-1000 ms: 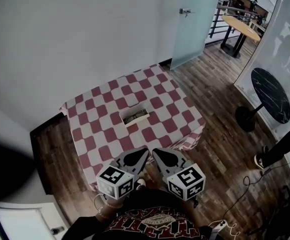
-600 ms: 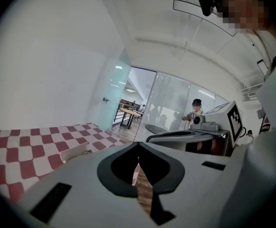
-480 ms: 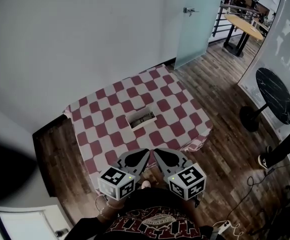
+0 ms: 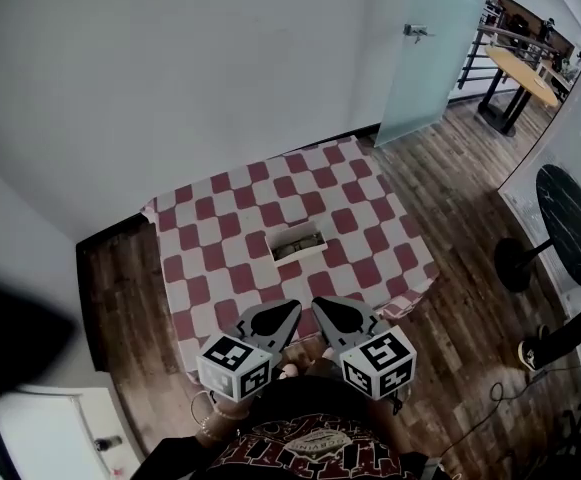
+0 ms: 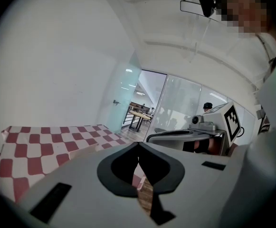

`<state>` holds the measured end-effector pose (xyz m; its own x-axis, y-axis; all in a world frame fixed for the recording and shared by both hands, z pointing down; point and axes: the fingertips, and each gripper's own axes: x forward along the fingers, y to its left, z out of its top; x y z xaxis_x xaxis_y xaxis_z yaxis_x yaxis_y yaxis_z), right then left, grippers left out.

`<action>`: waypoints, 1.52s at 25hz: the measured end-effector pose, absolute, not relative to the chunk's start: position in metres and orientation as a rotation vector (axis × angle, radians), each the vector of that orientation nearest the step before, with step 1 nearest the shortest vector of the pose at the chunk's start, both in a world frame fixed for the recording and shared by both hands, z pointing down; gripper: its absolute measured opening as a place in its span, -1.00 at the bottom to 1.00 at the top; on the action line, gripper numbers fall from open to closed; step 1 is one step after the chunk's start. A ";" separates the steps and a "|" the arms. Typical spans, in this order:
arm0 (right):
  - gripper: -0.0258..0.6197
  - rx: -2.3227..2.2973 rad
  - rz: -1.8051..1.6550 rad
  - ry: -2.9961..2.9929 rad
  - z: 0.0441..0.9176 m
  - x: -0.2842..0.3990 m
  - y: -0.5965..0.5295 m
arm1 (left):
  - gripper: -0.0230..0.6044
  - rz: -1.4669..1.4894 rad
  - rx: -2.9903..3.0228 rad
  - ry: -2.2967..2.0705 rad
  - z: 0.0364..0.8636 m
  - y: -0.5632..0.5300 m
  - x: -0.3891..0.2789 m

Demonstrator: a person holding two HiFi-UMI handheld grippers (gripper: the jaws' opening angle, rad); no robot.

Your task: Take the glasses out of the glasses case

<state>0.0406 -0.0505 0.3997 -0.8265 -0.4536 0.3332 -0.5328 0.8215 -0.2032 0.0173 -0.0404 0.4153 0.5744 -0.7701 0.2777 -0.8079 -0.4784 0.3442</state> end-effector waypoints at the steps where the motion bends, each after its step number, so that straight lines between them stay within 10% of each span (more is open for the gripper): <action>1: -0.86 0.739 0.417 -2.740 0.398 0.041 -0.054 | -0.90 0.115 2.363 -1.283 0.415 -0.044 0.018; 38: -0.86 0.361 0.371 -2.727 0.409 0.057 -0.145 | -0.90 0.122 2.153 -1.536 0.421 -0.125 0.034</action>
